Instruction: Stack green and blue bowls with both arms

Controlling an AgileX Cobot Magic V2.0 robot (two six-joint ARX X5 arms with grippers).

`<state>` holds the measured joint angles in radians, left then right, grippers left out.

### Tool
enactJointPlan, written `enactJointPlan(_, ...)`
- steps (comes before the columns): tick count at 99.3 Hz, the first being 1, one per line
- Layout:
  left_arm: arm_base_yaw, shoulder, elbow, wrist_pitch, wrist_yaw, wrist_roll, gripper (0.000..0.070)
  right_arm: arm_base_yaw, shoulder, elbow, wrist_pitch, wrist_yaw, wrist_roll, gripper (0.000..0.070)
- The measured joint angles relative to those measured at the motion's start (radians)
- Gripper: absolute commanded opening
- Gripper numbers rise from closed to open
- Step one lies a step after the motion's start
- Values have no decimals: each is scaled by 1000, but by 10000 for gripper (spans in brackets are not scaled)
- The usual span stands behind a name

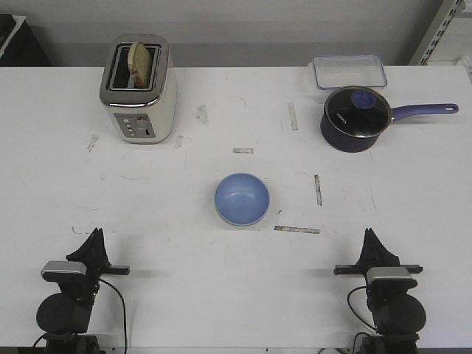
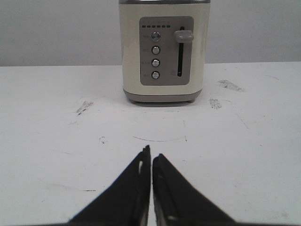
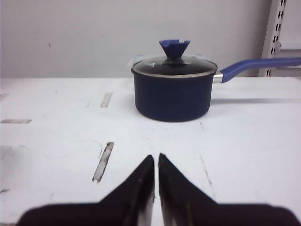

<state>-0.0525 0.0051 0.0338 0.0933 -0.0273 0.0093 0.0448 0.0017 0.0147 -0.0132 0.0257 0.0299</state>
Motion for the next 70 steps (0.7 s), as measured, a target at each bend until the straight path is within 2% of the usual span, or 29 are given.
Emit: enactJointPlan(70,0,0,0,0,0,0,1,0,0,0,17,0,0,5)
